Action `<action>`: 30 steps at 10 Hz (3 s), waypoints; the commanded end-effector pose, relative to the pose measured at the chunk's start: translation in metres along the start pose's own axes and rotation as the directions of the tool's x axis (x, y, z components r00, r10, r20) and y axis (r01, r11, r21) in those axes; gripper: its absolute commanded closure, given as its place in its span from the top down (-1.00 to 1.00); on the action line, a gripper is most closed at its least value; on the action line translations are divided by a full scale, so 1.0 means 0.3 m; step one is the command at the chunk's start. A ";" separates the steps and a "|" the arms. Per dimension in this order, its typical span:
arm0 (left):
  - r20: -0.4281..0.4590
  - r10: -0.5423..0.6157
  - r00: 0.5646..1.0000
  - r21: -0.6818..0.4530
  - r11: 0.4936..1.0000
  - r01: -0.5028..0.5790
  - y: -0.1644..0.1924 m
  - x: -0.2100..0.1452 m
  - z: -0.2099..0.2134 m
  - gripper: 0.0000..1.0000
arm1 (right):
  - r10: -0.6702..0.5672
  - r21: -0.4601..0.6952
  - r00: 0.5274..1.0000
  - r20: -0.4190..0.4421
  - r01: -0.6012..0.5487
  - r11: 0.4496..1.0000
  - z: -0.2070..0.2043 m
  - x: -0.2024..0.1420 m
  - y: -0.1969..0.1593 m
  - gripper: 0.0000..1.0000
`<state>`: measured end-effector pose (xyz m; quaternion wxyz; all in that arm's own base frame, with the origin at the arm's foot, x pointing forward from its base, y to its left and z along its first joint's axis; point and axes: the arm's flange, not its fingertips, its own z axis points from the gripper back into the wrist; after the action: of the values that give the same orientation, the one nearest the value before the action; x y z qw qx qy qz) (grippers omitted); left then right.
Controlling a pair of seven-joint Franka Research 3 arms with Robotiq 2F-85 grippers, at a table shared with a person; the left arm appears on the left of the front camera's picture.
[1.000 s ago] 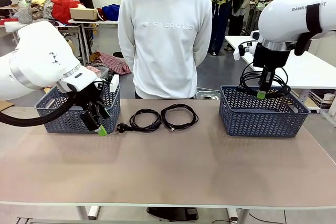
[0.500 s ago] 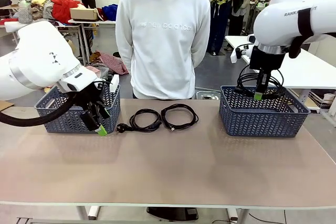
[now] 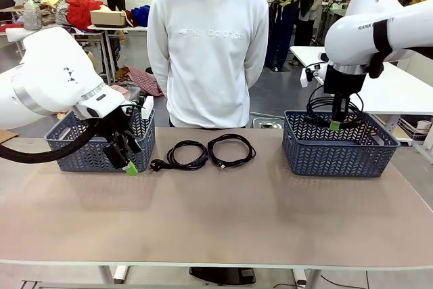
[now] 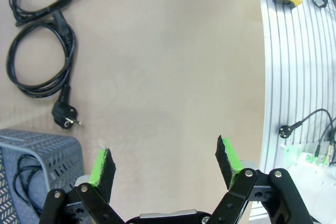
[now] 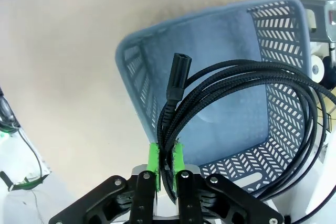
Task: Organize the cables according to human instructions.
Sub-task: Pick up a bundle of cables and place it in the basket indicated by the human.
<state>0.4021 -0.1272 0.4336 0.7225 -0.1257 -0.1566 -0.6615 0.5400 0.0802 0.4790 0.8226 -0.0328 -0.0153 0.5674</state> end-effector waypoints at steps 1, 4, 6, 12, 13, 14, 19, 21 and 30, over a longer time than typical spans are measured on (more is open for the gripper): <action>0.001 0.002 1.000 0.006 1.000 -0.002 -0.003 0.001 0.002 1.00 | 0.037 -0.021 0.999 0.004 -0.037 0.999 -0.005 -0.012 -0.052 -0.75; 0.001 0.002 1.000 0.006 1.000 -0.002 -0.003 0.001 0.002 1.00 | 0.032 -0.022 0.999 0.013 -0.032 0.999 -0.055 0.002 -0.107 -0.75; 0.001 0.002 1.000 0.006 1.000 -0.002 -0.003 0.001 0.002 1.00 | 0.020 -0.018 1.000 0.004 -0.019 1.000 -0.084 0.016 -0.136 -0.75; 0.001 0.002 1.000 0.006 1.000 -0.002 -0.003 0.001 0.002 1.00 | -0.026 0.010 1.000 0.002 0.026 1.000 -0.127 0.042 -0.186 -0.47; 0.001 0.002 1.000 0.006 1.000 -0.002 -0.003 0.001 0.002 1.00 | -0.030 0.013 1.000 0.006 0.030 0.999 -0.128 0.045 -0.187 -0.36; 0.001 0.002 1.000 0.006 1.000 -0.002 -0.003 0.001 0.002 1.00 | -0.042 0.019 0.999 0.012 0.042 0.999 -0.134 0.045 -0.189 -0.07; 0.001 0.002 1.000 0.006 1.000 -0.002 -0.003 0.001 0.002 1.00 | -0.059 0.027 0.998 0.026 0.058 0.998 -0.123 0.042 -0.182 0.52; 0.001 0.002 1.000 0.006 1.000 -0.002 -0.003 0.001 0.002 1.00 | -0.067 0.034 0.998 0.017 0.066 0.997 -0.119 0.037 -0.183 0.92; 0.001 0.002 1.000 0.006 1.000 -0.002 -0.003 0.001 0.002 1.00 | -0.185 0.080 0.973 0.138 0.175 0.981 -0.048 0.054 -0.141 1.00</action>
<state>0.4021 -0.1272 0.4336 0.7225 -0.1257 -0.1566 -0.6616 0.5942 0.0739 0.4516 0.8507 0.0041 -0.0286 0.5248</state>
